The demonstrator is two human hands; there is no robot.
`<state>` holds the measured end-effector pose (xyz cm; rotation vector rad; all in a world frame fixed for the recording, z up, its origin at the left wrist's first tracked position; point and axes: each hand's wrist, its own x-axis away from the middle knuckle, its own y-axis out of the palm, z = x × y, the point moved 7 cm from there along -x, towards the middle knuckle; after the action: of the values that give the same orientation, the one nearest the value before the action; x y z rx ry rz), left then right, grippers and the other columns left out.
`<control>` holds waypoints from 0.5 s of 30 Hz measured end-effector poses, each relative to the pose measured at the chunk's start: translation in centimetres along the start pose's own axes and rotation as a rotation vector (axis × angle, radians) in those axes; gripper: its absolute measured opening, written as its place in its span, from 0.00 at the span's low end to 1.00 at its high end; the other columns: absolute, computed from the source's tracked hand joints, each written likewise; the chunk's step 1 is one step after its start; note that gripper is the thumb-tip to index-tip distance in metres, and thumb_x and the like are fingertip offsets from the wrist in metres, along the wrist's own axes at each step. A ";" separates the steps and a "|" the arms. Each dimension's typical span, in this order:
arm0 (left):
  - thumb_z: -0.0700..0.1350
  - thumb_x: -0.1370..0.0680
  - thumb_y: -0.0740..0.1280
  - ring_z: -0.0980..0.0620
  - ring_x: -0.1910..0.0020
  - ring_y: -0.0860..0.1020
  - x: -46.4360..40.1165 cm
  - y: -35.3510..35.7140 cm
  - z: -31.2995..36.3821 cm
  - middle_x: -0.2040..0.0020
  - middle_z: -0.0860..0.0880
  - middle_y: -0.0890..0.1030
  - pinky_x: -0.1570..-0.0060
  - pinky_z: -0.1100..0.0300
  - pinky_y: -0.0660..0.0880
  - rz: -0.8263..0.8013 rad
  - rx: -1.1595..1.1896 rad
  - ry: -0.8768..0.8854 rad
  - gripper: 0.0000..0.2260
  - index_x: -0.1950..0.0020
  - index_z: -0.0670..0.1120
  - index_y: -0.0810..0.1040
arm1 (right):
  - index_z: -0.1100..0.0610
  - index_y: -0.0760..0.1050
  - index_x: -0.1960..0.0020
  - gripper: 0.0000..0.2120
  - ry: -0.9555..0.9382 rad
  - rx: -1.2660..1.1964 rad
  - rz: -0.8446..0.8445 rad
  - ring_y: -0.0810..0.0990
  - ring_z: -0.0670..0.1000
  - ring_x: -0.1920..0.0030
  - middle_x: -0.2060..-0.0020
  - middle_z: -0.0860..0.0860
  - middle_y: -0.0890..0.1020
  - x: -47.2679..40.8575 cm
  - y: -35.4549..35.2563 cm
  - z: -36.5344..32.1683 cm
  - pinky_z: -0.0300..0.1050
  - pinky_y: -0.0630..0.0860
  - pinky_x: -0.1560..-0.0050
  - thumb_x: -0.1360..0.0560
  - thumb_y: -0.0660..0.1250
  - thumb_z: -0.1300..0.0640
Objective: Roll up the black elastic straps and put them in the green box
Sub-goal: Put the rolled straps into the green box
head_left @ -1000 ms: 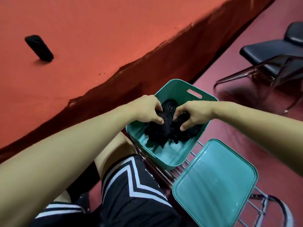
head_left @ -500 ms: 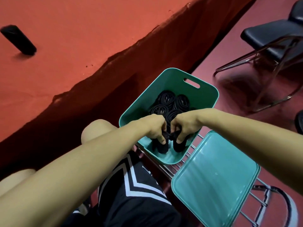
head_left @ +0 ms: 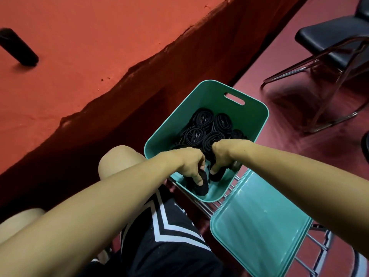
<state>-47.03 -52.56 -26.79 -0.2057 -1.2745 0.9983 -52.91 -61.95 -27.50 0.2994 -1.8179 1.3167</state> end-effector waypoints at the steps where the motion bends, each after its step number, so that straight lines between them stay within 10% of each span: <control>1: 0.56 0.31 0.81 0.47 0.50 0.78 -0.1 0.2 -0.1 0.49 0.50 0.81 0.51 0.54 0.76 0.016 -0.001 -0.005 0.22 0.43 0.50 0.77 | 0.57 0.75 0.65 0.23 0.006 0.015 0.022 0.76 0.48 0.73 0.71 0.49 0.78 0.1 -0.2 -0.1 0.41 0.76 0.71 0.28 0.77 0.39; 10: 0.49 0.30 0.82 0.47 0.51 0.80 -1.5 1.1 -0.8 0.49 0.49 0.83 0.48 0.55 0.77 0.071 0.120 -0.039 0.16 0.48 0.49 0.80 | 0.57 0.78 0.69 0.29 0.039 0.043 -0.024 0.80 0.50 0.67 0.72 0.47 0.82 0.1 0.1 0.1 0.47 0.82 0.48 0.26 0.69 0.31; 15: 0.49 0.30 0.81 0.49 0.54 0.79 -1.4 0.5 -1.6 0.52 0.50 0.83 0.54 0.58 0.74 0.088 0.161 -0.027 0.15 0.50 0.49 0.79 | 0.56 0.77 0.69 0.28 0.041 0.064 -0.014 0.78 0.50 0.70 0.74 0.47 0.80 0.7 -0.6 0.2 0.46 0.81 0.53 0.25 0.69 0.32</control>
<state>-45.84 -52.67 -28.67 -0.1253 -1.2115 1.1776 -53.03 -62.24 -26.59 0.3170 -1.7393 1.3629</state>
